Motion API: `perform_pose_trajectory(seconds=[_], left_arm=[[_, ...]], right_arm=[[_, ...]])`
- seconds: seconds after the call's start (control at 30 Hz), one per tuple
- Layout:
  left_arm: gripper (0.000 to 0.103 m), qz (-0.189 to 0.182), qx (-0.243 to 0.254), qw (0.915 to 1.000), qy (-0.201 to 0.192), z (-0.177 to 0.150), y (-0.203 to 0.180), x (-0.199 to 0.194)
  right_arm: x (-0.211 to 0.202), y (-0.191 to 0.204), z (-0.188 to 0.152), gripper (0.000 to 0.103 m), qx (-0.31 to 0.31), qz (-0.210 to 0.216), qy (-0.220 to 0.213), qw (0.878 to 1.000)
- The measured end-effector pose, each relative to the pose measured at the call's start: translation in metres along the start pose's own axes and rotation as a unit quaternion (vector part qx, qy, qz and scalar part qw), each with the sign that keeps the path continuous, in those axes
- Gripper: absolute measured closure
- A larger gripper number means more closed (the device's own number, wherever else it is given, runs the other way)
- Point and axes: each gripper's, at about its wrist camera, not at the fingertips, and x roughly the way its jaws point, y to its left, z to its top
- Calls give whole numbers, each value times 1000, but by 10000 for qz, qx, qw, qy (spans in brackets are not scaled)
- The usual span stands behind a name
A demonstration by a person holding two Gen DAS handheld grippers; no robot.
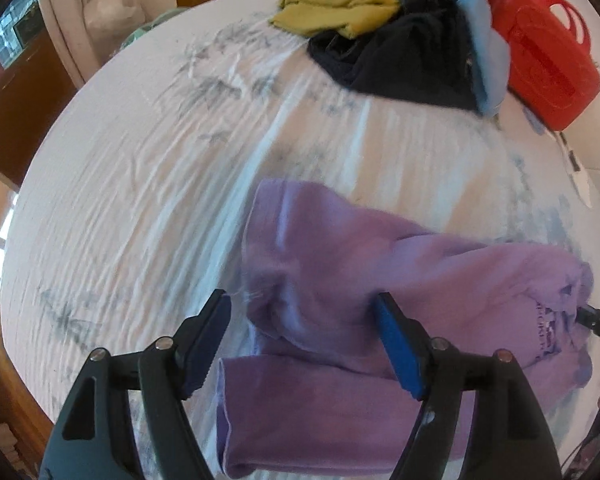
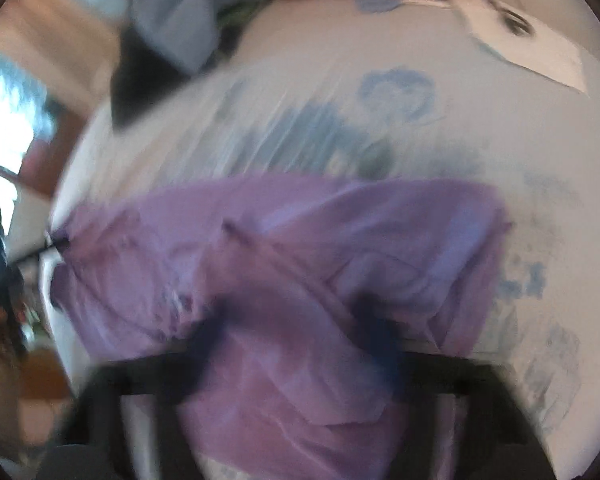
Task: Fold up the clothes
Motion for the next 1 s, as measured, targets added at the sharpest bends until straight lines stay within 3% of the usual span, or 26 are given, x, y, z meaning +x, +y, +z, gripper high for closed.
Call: perform_pose_trajectory(seconds=[0.03, 0.2, 0.27, 0.3, 0.4, 0.47, 0.57, 0.63, 0.77, 0.83, 0.97, 1.0], left_arm=[[30, 12, 4, 10000, 34, -2, 2, 2], [30, 65, 60, 10000, -22, -16, 15, -19], [30, 34, 137, 9998, -153, -23, 15, -38], [30, -71, 210, 9995, -230, -24, 11, -48], [30, -496, 650, 9957, -426, -25, -22, -72], [30, -806, 952, 9910, -489, -24, -54, -78], [30, -1213, 1354, 9823, -442, -25, -113, -73], [30, -1439, 1607, 9759, -332, -25, -155, -65], [30, -1651, 1801, 9696, -139, -29, -226, -47], [30, -1724, 1669, 9708, -37, -26, -253, -36], [30, -1632, 1511, 9749, 106, -25, -297, -9], [35, -1588, 1499, 9758, 139, -26, -305, -1]], right_arm=[[-3, 9, -4, 83, -248, -148, 19, 9996], [-54, 39, -51, 84, -1402, 317, -164, 9895], [-63, 36, -70, 79, -1549, 87, -5, 9879], [-67, 28, -76, 71, -1416, -34, 22, 9899], [-81, -11, -78, 67, -474, 67, -227, 9986], [-90, -35, -74, 60, 267, 216, -507, 9981], [-95, -62, -67, 34, 1223, 549, -779, 9879], [-93, -70, -62, 12, 1608, 774, -831, 9804], [-75, -78, -54, 13, 2145, 741, -659, 9717], [-68, -84, -48, 26, 2129, 762, -595, 9723], [-59, -99, -27, 26, 2075, 853, -540, 9730], [-54, -104, -21, 26, 2094, 877, -497, 9726]])
